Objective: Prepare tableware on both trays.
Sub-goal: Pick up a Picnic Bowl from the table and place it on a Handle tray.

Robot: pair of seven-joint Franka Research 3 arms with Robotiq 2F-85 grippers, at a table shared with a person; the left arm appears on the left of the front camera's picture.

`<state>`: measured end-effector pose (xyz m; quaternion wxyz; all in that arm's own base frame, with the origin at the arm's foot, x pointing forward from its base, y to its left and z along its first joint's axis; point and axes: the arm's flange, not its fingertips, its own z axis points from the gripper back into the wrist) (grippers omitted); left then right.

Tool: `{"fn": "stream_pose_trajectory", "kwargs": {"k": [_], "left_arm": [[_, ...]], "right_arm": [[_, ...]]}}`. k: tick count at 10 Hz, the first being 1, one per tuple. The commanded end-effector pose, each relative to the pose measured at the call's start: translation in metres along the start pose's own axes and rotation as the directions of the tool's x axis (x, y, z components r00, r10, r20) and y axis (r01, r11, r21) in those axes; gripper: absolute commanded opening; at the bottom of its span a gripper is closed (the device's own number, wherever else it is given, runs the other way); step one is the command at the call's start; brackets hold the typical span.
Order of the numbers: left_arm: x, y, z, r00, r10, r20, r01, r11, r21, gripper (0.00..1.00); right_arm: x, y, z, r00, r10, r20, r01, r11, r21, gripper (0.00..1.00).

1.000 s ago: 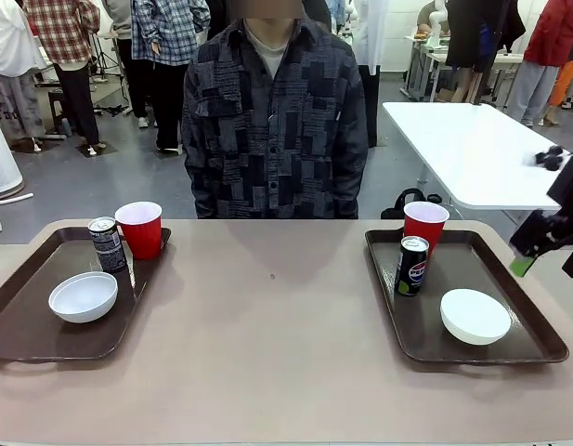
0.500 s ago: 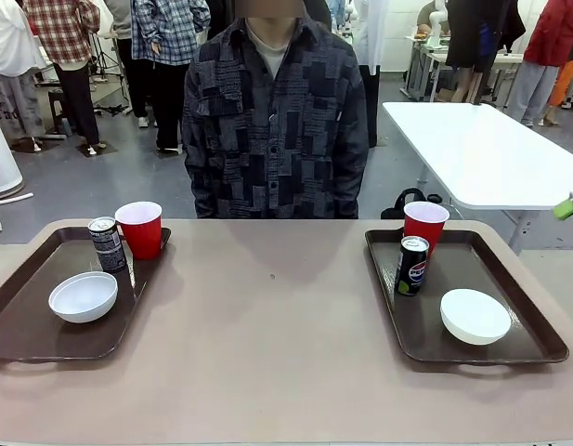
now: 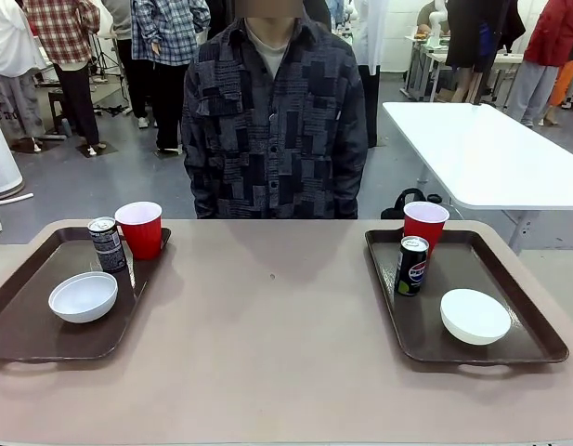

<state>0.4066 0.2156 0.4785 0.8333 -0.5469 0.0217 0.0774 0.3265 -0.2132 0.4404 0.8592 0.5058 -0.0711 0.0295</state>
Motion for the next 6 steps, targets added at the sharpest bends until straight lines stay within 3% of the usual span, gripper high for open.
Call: {"fn": "stream_pose_trajectory", "kwargs": {"k": [1,2,4,6], "left_arm": [[-0.001,-0.003,0.003,1.0,0.007,-0.007,-0.007,1.0,0.001,0.81],[-0.001,-0.003,0.003,1.0,0.007,-0.007,-0.007,1.0,0.001,0.81],[-0.001,-0.003,0.003,1.0,0.007,-0.007,-0.007,1.0,0.001,0.81],[-0.001,-0.003,0.003,1.0,0.007,-0.007,-0.007,1.0,0.001,0.81]], "right_arm": [[0.003,-0.016,0.022,0.999,0.006,0.036,-0.01,0.994,0.107,1.0],[-0.003,-0.018,0.03,0.999,-0.001,0.053,-0.007,0.991,0.134,1.0],[-0.015,-0.018,0.05,0.998,-0.044,0.033,0.042,0.996,0.076,1.0],[-0.021,-0.024,0.061,0.994,-0.068,0.084,0.061,0.994,0.089,1.0]]}}
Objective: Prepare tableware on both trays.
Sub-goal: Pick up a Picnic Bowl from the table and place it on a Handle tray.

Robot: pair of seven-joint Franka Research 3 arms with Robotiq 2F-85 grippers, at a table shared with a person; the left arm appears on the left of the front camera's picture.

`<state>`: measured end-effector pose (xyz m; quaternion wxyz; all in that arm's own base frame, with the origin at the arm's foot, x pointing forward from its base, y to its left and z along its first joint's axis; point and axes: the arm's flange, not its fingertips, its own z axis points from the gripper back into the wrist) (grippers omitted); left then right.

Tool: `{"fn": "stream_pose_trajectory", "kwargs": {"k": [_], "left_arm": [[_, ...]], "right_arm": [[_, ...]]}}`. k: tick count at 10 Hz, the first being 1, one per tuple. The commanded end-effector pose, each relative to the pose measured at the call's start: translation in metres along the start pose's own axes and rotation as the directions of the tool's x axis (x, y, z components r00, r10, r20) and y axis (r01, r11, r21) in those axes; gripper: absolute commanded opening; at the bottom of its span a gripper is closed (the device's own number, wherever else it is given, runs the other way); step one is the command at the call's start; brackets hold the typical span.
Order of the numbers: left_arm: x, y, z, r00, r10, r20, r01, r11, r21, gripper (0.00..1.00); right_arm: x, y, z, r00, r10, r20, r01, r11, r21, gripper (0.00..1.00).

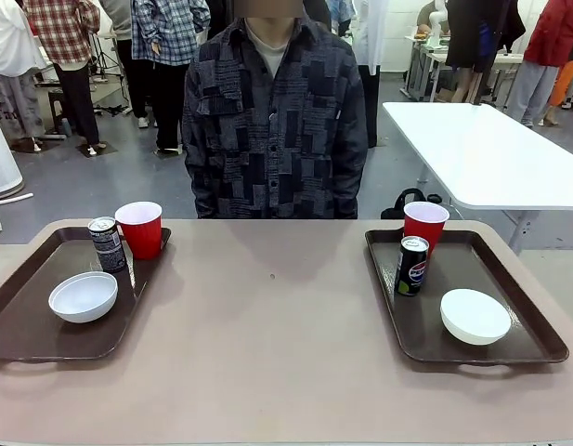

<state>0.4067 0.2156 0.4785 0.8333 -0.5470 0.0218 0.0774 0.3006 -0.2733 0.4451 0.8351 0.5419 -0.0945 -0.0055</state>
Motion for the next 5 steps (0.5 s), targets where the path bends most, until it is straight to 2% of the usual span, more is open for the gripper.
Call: {"fn": "stream_pose_trajectory", "kwargs": {"k": [1,2,5], "left_arm": [[-0.0009,-0.0028,0.0026,1.0,0.007,-0.007,-0.007,1.0,0.001,0.81],[-0.0009,-0.0028,0.0026,1.0,0.007,-0.007,-0.007,1.0,0.001,0.81],[-0.0009,-0.0028,0.0026,1.0,0.007,-0.007,-0.007,1.0,0.001,0.81]], "right_arm": [[0.0034,-0.0047,0.0085,0.998,-0.047,0.049,0.047,0.999,0.007,1.0],[0.0,0.0,0.0,1.0,0.0,0.0,0.0,1.0,0.0,1.0],[0.0,0.0,0.0,1.0,0.0,0.0,0.0,1.0,0.0,1.0]]}}
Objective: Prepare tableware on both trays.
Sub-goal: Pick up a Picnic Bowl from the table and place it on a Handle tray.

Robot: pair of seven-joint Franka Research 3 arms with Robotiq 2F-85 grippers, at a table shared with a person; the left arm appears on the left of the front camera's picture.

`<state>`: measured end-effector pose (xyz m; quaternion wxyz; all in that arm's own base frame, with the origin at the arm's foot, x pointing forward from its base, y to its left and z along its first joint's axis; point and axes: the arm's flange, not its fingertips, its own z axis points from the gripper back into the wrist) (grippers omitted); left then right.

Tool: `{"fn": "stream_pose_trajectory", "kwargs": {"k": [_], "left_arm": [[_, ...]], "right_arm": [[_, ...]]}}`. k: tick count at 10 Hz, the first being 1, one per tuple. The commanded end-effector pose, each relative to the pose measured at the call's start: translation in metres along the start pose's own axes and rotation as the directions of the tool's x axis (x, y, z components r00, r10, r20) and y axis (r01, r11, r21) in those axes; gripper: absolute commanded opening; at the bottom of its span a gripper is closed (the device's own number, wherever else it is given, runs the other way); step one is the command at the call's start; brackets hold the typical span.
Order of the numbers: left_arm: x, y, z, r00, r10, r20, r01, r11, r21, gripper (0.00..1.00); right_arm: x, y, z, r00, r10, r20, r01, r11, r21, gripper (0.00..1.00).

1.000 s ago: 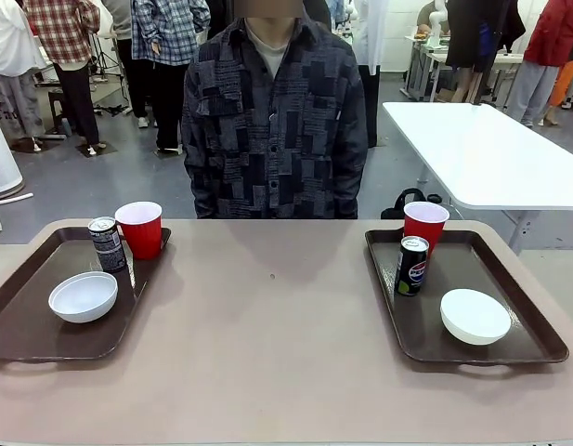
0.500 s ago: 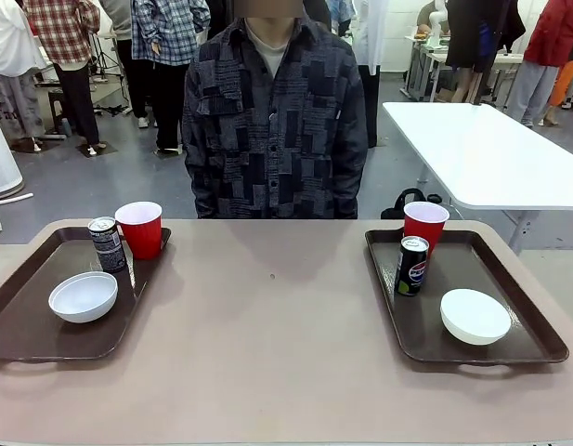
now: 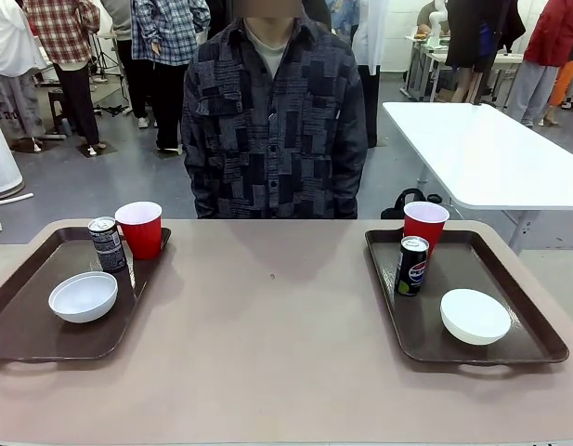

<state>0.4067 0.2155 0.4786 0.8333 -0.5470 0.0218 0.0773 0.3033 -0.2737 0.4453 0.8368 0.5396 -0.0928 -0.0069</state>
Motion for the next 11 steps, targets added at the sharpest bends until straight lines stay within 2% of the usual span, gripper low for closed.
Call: {"fn": "stream_pose_trajectory", "kwargs": {"k": [1,11], "left_arm": [[-0.0009,-0.0028,0.0026,1.0,0.007,-0.007,-0.007,1.0,0.001,0.81],[-0.0009,-0.0028,0.0026,1.0,0.007,-0.007,-0.007,1.0,0.001,0.81]], "right_arm": [[-0.0028,0.0002,0.0,1.0,0.004,0.002,-0.004,1.0,0.006,1.0],[-0.0028,0.0002,0.0,1.0,0.004,0.002,-0.004,1.0,0.006,1.0]]}}
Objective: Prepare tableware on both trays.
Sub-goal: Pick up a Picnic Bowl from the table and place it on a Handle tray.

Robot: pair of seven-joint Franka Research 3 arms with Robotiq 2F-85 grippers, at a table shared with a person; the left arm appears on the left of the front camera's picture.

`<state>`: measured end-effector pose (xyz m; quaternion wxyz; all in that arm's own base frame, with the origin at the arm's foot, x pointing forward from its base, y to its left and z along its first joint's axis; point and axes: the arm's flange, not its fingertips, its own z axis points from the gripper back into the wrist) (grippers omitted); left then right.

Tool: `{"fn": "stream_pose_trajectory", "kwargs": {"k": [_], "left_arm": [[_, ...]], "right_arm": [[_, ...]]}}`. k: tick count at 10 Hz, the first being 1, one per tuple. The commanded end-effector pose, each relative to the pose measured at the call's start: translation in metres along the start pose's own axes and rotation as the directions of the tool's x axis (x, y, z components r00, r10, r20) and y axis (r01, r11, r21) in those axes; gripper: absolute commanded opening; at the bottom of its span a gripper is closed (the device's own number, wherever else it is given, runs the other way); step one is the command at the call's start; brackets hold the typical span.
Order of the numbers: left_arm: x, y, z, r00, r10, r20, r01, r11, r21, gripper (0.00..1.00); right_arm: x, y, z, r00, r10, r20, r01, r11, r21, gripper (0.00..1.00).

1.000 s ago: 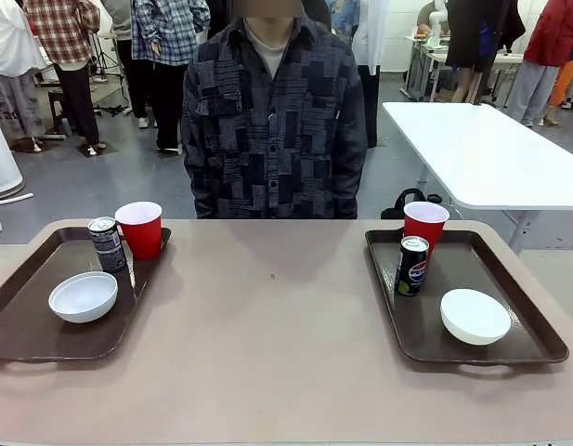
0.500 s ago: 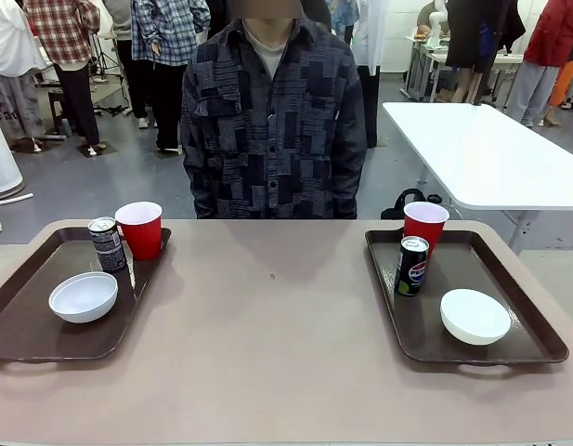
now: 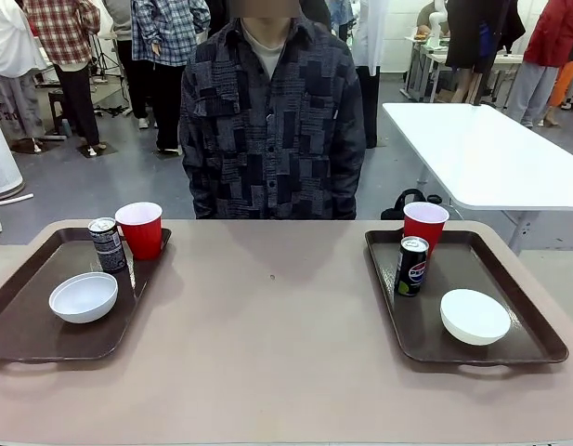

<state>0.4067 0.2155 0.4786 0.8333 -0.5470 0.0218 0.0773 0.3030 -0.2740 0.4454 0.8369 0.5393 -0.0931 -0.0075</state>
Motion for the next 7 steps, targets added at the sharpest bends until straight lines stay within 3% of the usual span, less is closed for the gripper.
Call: {"fn": "stream_pose_trajectory", "kwargs": {"k": [1,7], "left_arm": [[-0.0009,-0.0028,0.0026,1.0,0.007,-0.007,-0.007,1.0,0.001,0.81],[-0.0009,-0.0028,0.0026,1.0,0.007,-0.007,-0.007,1.0,0.001,0.81]], "right_arm": [[-0.0025,0.0003,-0.0004,1.0,0.004,0.0,-0.004,1.0,0.007,1.0],[-0.0025,0.0003,-0.0004,1.0,0.004,0.0,-0.004,1.0,0.007,1.0]]}}
